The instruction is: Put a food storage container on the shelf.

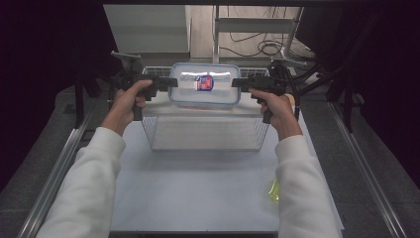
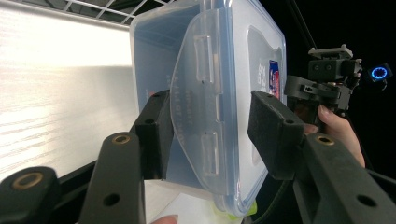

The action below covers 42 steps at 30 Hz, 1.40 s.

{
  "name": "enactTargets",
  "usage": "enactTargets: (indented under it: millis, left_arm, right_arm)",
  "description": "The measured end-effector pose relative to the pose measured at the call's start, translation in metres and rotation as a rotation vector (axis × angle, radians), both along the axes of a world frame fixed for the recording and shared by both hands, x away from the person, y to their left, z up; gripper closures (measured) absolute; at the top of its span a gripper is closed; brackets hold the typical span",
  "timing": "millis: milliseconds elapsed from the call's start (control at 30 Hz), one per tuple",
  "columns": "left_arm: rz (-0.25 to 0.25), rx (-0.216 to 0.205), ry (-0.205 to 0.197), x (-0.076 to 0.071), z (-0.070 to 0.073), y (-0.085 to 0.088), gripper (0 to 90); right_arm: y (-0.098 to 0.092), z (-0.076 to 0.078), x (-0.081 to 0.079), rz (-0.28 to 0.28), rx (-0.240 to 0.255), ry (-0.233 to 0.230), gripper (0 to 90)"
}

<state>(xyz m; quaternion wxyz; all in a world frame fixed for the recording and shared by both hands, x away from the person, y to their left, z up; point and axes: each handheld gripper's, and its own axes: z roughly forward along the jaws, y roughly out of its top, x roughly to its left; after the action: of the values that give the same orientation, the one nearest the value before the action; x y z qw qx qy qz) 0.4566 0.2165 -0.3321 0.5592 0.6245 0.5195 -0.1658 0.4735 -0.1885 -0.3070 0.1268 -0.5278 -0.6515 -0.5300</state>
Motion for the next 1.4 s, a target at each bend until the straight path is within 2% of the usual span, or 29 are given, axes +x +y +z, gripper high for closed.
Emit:
enactTargets:
  millis: [267,367,567,900,1100,1333,1400]
  left_arm:
    - [0.007,-0.018,0.041,0.008,-0.003,0.000,49.5]
    - [0.014,-0.024,0.056,0.010,-0.004,0.000,49.2]
    - [0.031,-0.010,0.088,0.013,-0.004,-0.003,46.5]
    - [0.051,-0.007,0.121,0.015,-0.006,-0.005,44.3]
    - [0.061,-0.012,0.126,0.015,-0.006,-0.005,43.8]
    - [0.065,-0.013,0.126,0.016,-0.006,-0.005,43.4]
    - [0.104,0.011,0.091,0.014,-0.004,-0.006,42.5]
  right_arm:
    - [0.001,-0.002,0.006,-0.034,0.011,0.046,51.0]
    - [0.003,-0.002,0.007,-0.048,-0.002,0.063,49.9]
    - [0.005,-0.005,0.011,-0.094,0.024,0.113,49.5]
    - [0.006,-0.009,0.016,-0.127,0.039,0.150,49.1]
    - [0.006,-0.010,0.018,-0.136,0.042,0.166,49.0]
    - [0.006,-0.010,0.018,-0.146,0.046,0.164,48.4]
    - [0.007,-0.011,0.017,-0.156,0.042,0.152,47.2]
